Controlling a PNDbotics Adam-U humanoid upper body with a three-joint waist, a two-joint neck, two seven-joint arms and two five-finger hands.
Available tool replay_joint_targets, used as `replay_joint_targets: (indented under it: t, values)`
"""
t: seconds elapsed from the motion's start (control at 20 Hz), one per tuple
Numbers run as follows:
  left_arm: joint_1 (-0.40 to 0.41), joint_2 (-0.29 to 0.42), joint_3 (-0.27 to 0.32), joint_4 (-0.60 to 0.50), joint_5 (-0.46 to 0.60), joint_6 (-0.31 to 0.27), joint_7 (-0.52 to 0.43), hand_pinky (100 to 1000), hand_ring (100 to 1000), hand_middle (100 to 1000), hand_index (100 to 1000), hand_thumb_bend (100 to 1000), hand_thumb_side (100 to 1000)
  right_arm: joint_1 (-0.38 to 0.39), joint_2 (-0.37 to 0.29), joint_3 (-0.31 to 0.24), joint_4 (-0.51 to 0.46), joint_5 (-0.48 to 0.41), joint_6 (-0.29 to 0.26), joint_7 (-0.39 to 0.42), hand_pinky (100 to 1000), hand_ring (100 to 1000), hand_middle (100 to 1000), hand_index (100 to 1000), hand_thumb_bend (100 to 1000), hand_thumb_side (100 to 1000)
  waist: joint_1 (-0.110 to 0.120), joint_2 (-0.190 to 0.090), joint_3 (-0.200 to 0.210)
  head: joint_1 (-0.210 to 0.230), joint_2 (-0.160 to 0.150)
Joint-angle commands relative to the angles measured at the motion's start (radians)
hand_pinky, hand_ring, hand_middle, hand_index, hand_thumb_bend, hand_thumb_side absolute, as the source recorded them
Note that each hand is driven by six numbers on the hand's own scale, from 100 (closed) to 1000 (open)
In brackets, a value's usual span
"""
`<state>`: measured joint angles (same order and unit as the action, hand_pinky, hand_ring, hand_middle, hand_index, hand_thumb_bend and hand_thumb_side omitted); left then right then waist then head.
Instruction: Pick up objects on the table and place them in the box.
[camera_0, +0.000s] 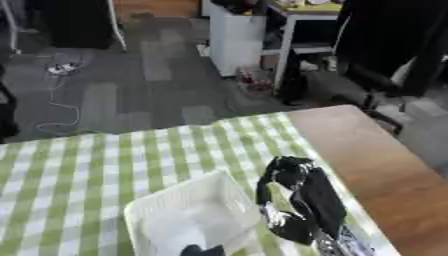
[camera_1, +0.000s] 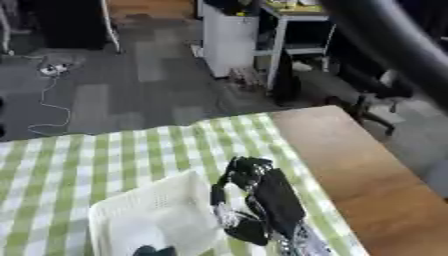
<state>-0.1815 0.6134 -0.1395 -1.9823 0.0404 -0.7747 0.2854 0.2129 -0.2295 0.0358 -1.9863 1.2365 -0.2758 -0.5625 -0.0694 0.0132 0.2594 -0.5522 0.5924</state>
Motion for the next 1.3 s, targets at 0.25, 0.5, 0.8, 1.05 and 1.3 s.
replay_joint_targets:
  t: [0.25,0.5,0.8,1.05,1.3]
  values:
    - [-0.035,-0.002,-0.021,-0.018,0.226,-0.018,-0.138,100,141,353,456,100,887,0.002,-0.010,0.022,-0.014,0.033,0.013,-0.006,259,412,436,489,100,999,0.010,-0.008,-0.003,0.025,0.006]
    - [-0.067,0.004,-0.016,-0.018,0.380,0.015,-0.233,100,142,352,455,100,886,0.003,-0.012,0.017,-0.014,0.030,0.013,-0.011,259,412,436,489,100,999,0.010,-0.012,-0.007,0.023,0.021]
    - [-0.114,0.008,0.001,-0.018,0.538,0.066,-0.314,100,148,355,458,100,886,0.009,-0.004,0.020,-0.014,0.031,0.014,-0.008,258,411,436,489,100,1000,0.004,-0.010,-0.005,0.058,0.031]
    - [-0.088,0.017,-0.005,-0.018,0.642,0.103,-0.413,100,142,366,462,100,897,0.007,-0.006,0.026,-0.014,0.033,0.014,0.002,260,413,438,490,100,1000,0.004,-0.010,-0.002,0.129,0.050]
    - [-0.079,0.019,0.001,-0.018,0.743,0.133,-0.465,100,151,374,463,111,915,0.008,-0.006,0.029,-0.014,0.032,0.013,0.009,261,414,439,491,100,1000,0.004,-0.012,-0.001,0.206,0.094]
